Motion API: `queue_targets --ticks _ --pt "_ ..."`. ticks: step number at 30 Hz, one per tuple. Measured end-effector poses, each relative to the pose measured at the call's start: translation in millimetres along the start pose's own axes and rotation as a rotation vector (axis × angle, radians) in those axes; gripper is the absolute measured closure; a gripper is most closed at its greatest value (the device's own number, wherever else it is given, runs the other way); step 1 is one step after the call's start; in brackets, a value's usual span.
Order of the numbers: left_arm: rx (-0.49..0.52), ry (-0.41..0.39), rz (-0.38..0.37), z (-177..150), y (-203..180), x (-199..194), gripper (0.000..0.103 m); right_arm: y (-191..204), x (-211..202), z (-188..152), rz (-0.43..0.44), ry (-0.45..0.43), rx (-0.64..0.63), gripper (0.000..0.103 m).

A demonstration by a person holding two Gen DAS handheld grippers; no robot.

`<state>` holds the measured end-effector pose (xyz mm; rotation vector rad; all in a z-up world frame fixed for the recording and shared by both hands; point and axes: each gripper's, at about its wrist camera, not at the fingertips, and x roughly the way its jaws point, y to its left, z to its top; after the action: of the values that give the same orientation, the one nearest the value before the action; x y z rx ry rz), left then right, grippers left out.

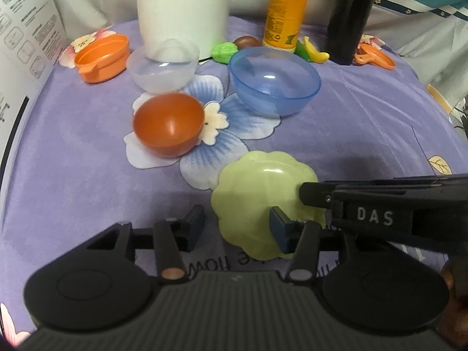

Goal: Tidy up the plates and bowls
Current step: 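Move both grippers to the yellow flower-shaped plate and close on its rim, then carry the yellow plate with both grippers onto the green tray, open both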

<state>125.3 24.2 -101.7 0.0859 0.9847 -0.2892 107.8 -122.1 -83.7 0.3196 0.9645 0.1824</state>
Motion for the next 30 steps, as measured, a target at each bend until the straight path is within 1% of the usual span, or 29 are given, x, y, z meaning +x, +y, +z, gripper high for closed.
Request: queue_targets --ticks 4,6,9,14,18,23,30 --pt "0.006 -0.015 0.01 -0.5 -6.3 0.9 0.056 0.0 0.8 -2.3 -0.002 -0.013 0.012 0.084" --pt "-0.007 -0.018 0.025 -0.6 -6.9 -0.9 0.064 0.8 0.6 -2.3 -0.012 -0.014 0.034 0.084" --pt "-0.023 -0.01 0.024 -2.6 -6.2 -5.2 0.068 1.5 -2.7 -1.8 -0.02 0.003 0.072 0.081" --pt "-0.063 -0.011 0.027 -10.7 -7.9 -14.5 0.073 -3.0 -12.9 -8.6 -0.012 0.023 0.111 0.081" --pt "-0.103 -0.007 0.016 -16.4 -7.4 -21.6 0.077 -4.0 -24.1 -13.6 -0.018 0.026 0.118 0.081" --pt "-0.122 -0.007 0.002 -21.2 -5.0 -33.5 0.079 -4.8 -38.4 -18.8 -0.008 0.034 0.14 0.081" --pt "-0.137 -0.036 0.009 -27.9 -3.8 -58.5 0.08 5.6 -57.9 -23.3 -0.005 0.019 0.124 0.081"
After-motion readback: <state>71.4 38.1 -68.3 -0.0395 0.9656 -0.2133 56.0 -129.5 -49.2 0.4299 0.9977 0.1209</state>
